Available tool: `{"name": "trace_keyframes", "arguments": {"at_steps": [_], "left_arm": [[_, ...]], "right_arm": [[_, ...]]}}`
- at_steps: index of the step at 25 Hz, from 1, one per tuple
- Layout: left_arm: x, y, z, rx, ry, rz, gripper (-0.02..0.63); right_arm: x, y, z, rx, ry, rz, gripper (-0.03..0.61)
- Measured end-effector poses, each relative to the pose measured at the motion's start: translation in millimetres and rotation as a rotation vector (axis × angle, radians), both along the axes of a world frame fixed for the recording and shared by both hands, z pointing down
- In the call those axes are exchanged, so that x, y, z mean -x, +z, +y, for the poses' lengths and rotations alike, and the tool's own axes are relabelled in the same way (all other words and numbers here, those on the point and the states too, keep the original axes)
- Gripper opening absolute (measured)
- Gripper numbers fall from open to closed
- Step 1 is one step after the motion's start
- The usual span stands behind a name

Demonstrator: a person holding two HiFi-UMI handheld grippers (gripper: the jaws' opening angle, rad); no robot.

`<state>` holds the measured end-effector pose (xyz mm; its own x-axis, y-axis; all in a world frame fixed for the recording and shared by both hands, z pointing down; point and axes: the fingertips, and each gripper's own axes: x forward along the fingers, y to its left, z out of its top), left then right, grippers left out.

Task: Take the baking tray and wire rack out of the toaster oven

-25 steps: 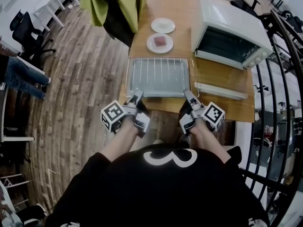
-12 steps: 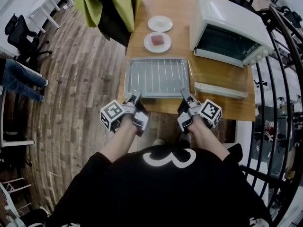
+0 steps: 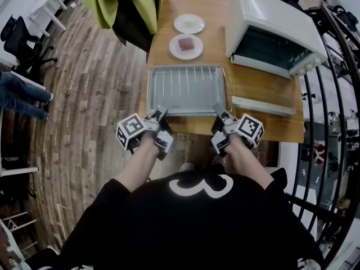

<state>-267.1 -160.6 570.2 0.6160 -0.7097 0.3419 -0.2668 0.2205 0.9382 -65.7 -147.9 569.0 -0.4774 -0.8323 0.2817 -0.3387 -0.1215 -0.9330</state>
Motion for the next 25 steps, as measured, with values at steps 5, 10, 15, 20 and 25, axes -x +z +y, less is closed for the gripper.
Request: {"name": "trace_keyframes", "arguments": {"at_steps": [5,10,15,20,25], "left_arm": [[-6.0,1.7,0.5,-0.015,0.114,-0.003,0.028],[-11.8,0.0,3.0,-0.048,0.271,-0.036,0.035],[-20.3,-3.0,10.9,-0.111,0.458,-0.068,0.142],[-24.5,-2.8,22.7,-0.17,0.637,-0.187,0.192],[-22.0,-1.3,30.2,-0.216,0.748,-0.304,0.19]], "right_arm": [[-0.4,3.3,-0.4,0.007,-0.061,0.048,0.046],[7.3,4.4,4.4,0.007,-0.191,0.073,0.082],[15.5,4.5,11.3,-0.014,-0.316,0.089,0.131],[27.8,3.4,24.5,-0.026,-0.481,0.184,0.175],[34.1,5.7,35.3,-0.061,-0.621,0.324,0.175]]}}
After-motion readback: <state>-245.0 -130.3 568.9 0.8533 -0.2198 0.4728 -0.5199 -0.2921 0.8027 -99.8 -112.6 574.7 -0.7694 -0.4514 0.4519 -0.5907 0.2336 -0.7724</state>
